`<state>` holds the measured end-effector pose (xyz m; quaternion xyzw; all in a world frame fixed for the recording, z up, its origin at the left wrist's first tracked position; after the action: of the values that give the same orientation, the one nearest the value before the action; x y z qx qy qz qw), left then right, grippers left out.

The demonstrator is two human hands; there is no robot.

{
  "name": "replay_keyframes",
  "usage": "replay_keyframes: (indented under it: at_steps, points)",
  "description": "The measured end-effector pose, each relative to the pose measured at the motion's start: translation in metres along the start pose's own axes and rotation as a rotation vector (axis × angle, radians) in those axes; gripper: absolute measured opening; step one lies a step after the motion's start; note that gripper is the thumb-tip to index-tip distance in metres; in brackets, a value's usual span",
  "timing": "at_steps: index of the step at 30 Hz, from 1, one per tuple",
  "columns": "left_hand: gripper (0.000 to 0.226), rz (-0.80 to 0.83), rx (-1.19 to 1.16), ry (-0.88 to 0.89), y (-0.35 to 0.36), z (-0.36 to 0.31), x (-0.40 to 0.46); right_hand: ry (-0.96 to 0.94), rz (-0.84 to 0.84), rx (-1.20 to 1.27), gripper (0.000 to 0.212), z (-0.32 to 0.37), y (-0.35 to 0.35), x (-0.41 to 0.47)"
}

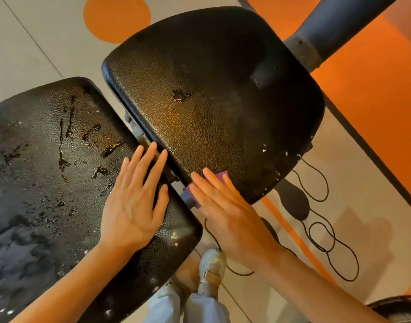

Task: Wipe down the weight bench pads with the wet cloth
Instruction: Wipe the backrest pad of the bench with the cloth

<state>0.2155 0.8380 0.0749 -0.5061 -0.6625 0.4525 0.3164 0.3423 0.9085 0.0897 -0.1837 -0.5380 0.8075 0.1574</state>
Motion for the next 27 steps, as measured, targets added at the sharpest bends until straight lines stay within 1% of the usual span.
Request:
replay_keyframes:
  at_steps: [1, 4, 5, 6, 8, 9, 10, 11, 12, 14, 15, 16, 18, 20, 23, 25, 27]
  points:
    - [0.059, 0.004, -0.001, 0.008, 0.0, 0.0, -0.001, 0.069, -0.027, 0.051, 0.055, -0.01, -0.006, 0.018]
    - [0.057, 0.018, -0.002, 0.058, 0.001, -0.005, 0.0, 0.348, -0.233, 0.178, 0.041, -0.051, -0.032, 0.046]
    - [0.056, 0.027, -0.004, 0.085, 0.002, -0.008, 0.0, 0.382, -0.24, 0.18, 0.04, -0.05, -0.029, 0.04]
    - [0.055, 0.034, -0.015, 0.109, 0.004, -0.01, 0.0, 0.345, -0.21, 0.147, 0.043, -0.035, -0.021, 0.03]
    - [0.055, 0.047, -0.042, 0.132, 0.006, -0.011, -0.001, 0.167, -0.116, 0.053, 0.049, 0.002, -0.002, 0.005]
    - [0.055, 0.054, -0.048, 0.13, 0.006, -0.011, -0.001, 0.094, -0.074, 0.034, 0.05, 0.002, -0.001, 0.004]
    - [0.055, 0.057, -0.051, 0.12, 0.006, -0.011, -0.001, 0.065, -0.092, 0.013, 0.048, -0.011, -0.01, 0.015]
    - [0.054, 0.055, -0.053, 0.115, 0.005, -0.011, -0.001, 0.114, -0.121, -0.036, 0.047, -0.034, -0.02, 0.038]
    - [0.054, 0.051, -0.054, 0.114, 0.005, -0.011, 0.0, 0.229, -0.146, -0.057, 0.045, -0.064, -0.031, 0.067]
    - [0.053, 0.042, -0.051, 0.111, 0.005, -0.01, -0.001, 0.493, -0.257, 0.002, 0.041, -0.117, -0.058, 0.105]
    - [0.053, 0.04, -0.051, 0.106, 0.006, -0.01, -0.002, 0.567, -0.295, 0.045, 0.04, -0.12, -0.06, 0.106]
    - [0.053, 0.041, -0.052, 0.102, 0.006, -0.009, -0.002, 0.583, -0.327, 0.053, 0.04, -0.106, -0.054, 0.096]
    - [0.054, 0.044, -0.058, 0.096, 0.006, -0.008, -0.002, 0.423, -0.273, 0.005, 0.045, -0.056, -0.03, 0.066]
    - [0.053, 0.046, -0.065, 0.091, 0.006, -0.008, -0.001, 0.294, -0.219, 0.001, 0.047, -0.029, -0.015, 0.042]
    - [0.053, 0.056, -0.064, 0.09, 0.007, -0.008, -0.001, 0.293, -0.231, 0.062, 0.046, -0.035, -0.022, 0.042]
    - [0.053, 0.062, -0.061, 0.084, 0.007, -0.007, -0.001, 0.286, -0.209, 0.054, 0.046, -0.029, -0.023, 0.037]
    - [0.053, 0.071, -0.066, 0.081, 0.007, -0.007, -0.002, 0.242, -0.161, 0.036, 0.045, -0.022, -0.014, 0.023]
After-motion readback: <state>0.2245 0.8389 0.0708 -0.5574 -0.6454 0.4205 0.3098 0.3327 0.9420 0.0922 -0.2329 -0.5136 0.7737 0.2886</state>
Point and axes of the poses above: each hand's wrist, its own x-axis towards the middle knuckle, its own y-axis out of the palm, z = x × y, the point moved 9 cm from there along x, towards the middle knuckle, and after that the axes turned 12 degrees about y, right-handed, at the moved point
